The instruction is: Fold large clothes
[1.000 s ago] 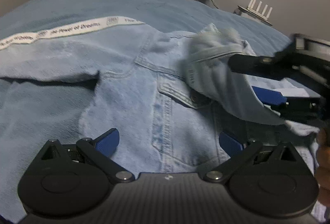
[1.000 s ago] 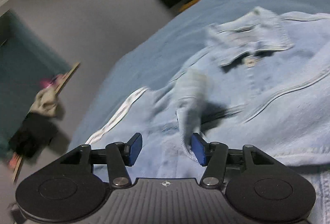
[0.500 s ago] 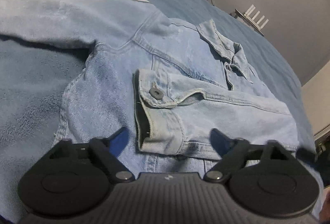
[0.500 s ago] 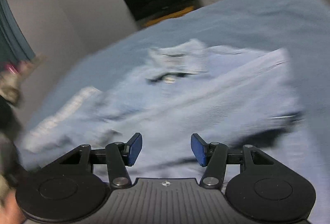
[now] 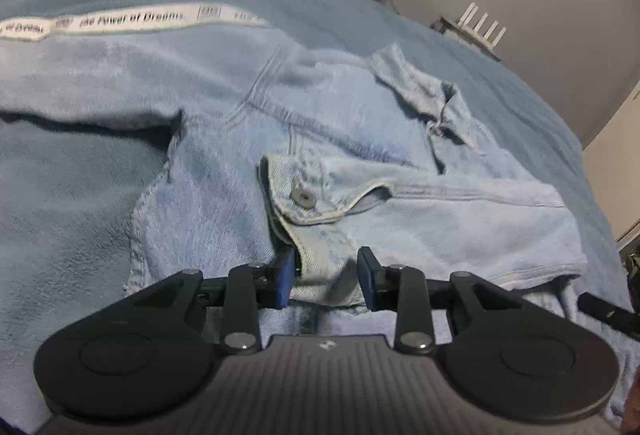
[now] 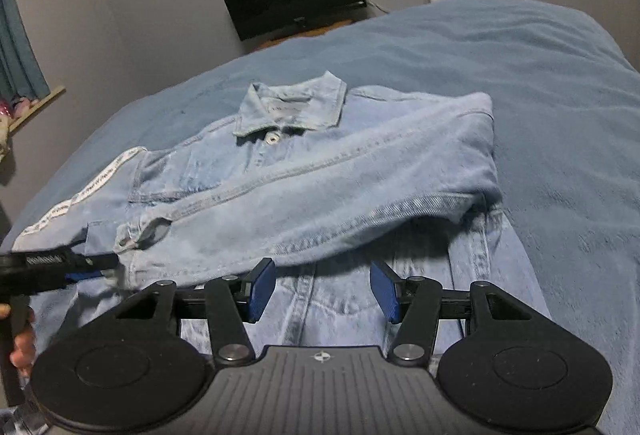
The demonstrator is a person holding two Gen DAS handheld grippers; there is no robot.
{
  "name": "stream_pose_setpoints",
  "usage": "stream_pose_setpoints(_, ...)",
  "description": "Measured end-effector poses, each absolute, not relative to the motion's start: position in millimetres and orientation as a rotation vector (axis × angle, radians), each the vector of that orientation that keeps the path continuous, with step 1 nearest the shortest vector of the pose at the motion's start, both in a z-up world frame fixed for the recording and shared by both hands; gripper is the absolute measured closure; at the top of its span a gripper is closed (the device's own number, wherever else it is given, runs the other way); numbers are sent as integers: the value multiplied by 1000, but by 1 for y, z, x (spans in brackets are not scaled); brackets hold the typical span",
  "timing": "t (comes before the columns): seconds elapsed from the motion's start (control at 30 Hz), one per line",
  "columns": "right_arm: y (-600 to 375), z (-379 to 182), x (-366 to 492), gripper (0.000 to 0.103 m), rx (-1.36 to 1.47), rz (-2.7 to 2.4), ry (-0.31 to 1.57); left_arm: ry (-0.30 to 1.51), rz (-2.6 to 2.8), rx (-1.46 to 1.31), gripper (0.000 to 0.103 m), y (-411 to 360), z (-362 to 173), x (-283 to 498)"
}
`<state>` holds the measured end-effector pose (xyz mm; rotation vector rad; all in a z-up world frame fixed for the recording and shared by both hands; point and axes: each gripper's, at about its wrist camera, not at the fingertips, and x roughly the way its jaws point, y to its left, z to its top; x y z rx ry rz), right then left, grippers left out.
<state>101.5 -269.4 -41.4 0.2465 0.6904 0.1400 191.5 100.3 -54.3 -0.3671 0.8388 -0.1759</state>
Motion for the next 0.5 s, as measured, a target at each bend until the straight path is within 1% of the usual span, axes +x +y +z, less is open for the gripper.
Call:
stream_pose_setpoints(0.03,-268,-40,103,47,242,139,689,849,-170,-369,74,101,-58,193)
stream_pose_setpoints(0.07,-267,-41,104,47,235,139,690,854,-163,-373,70,101,-61,195)
stream_pose_setpoints(0.17,-266,-46,109,47,221,143,698,859,-157,-354,58,97,-69,200)
stream_pose_setpoints(0.23,-266,-49,111,47,218,145,703,844,-175,-307,57,91,-71,200)
stream_pose_setpoints(0.3,-264,-51,114,47,216,151,706,814,-210,-282,85,88,-69,200)
stream_pose_setpoints(0.37,-262,-51,115,47,209,159,702,773,-205,-313,90,90,-63,197)
stream_pose_setpoints(0.4,-261,-51,115,47,204,162,698,733,-194,-297,91,90,-57,195)
stream_pose_setpoints(0.5,-256,-51,115,47,176,166,688,596,-120,-127,91,80,-35,184)
